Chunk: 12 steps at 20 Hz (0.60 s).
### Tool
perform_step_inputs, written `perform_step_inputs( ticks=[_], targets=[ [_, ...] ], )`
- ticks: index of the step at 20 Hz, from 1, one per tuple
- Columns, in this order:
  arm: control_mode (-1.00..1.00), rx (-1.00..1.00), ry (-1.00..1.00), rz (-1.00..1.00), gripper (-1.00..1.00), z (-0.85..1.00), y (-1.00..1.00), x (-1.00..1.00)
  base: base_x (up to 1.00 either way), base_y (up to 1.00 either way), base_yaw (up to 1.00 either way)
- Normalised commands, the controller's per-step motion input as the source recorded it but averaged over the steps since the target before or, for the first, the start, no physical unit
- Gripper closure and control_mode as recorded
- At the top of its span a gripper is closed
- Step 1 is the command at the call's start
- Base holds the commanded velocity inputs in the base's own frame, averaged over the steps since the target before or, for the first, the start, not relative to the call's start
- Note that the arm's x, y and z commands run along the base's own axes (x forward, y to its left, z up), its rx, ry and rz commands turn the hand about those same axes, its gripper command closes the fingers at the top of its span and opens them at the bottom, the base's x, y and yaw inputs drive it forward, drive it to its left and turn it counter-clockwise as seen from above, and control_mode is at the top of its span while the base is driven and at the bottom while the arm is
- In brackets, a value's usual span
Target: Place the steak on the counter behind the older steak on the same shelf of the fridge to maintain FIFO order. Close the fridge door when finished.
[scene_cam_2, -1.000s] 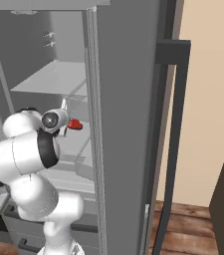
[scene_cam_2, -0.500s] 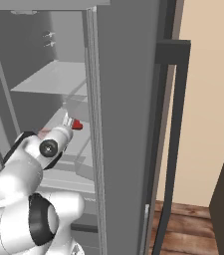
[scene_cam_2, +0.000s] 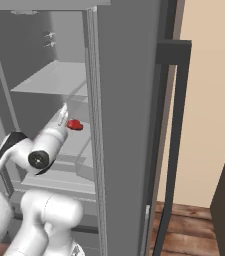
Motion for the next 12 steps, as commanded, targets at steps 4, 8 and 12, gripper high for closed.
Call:
perform_step_inputs(
  ticks=[4,8,12],
  targets=[
    [-1.0,0.0,0.15,0.0,-1.0,0.94,-0.31,-0.94,0.0,0.0,0.0],
    [-1.0,0.0,0.17,0.0,-1.0,0.98,-0.32,-0.97,0.0,0.0,0.0],
    [-1.0,-0.01,0.15,0.0,-1.0,0.83,-0.23,-0.85,0.0,0.0,0.0]
  ],
)
